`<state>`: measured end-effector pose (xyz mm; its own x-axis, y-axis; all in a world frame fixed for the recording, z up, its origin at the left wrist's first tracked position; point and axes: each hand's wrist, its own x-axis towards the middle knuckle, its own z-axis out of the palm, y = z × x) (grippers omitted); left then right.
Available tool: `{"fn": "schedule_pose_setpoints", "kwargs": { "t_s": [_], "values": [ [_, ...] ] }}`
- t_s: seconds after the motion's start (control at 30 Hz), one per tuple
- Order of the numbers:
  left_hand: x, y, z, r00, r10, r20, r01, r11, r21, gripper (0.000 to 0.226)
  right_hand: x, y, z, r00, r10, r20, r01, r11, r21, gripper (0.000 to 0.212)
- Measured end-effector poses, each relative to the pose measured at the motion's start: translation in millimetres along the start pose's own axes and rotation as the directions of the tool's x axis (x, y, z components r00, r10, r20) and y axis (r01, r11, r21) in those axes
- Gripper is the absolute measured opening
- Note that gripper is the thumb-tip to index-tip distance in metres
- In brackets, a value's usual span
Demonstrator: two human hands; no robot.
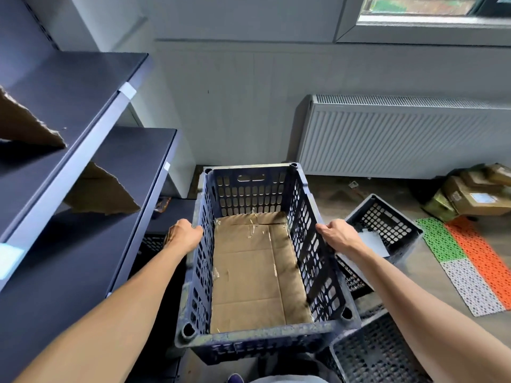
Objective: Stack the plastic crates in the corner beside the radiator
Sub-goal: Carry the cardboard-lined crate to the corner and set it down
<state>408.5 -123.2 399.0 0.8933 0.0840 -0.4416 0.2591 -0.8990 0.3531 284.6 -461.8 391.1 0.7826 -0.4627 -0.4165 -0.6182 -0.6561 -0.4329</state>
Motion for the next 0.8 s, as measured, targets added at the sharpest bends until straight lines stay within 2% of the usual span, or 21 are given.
{"fn": "schedule_pose_setpoints", "kwargs": {
  "t_s": [0.1,0.27,0.4,0.67,0.8],
  "values": [
    [14.2,26.9,0.0,1.000,-0.027,-0.011,0.027,1.000,-0.012,0.026,35.8,-1.0,-19.1,1.000,-0.020,0.023,0.021,1.000,-0.022,0.047],
    [40.1,67.5,-0.4,0.997,-0.071,-0.038,0.068,0.996,-0.055,0.036,87.1,-6.2,-52.6,0.997,-0.062,0.043,0.062,0.998,-0.001,0.048],
    [61.3,95.6,-3.3,0.997,-0.062,-0.042,0.058,0.995,-0.080,0.031,122.2,-14.6,-72.2,0.997,-0.080,0.013,0.080,0.997,0.010,0.050],
    [127.0,136.5,-12.5,0.997,-0.041,-0.068,0.038,0.998,-0.046,0.034,187.2,-41.8,-92.6,0.999,-0.032,0.004,0.032,0.999,0.005,0.047],
    [189.6,157.0,-15.4,1.000,-0.019,-0.014,0.019,0.998,-0.058,0.035,233.2,-61.8,-96.8,1.000,0.003,0.005,-0.003,1.000,-0.008,0.044]
  ]
}}
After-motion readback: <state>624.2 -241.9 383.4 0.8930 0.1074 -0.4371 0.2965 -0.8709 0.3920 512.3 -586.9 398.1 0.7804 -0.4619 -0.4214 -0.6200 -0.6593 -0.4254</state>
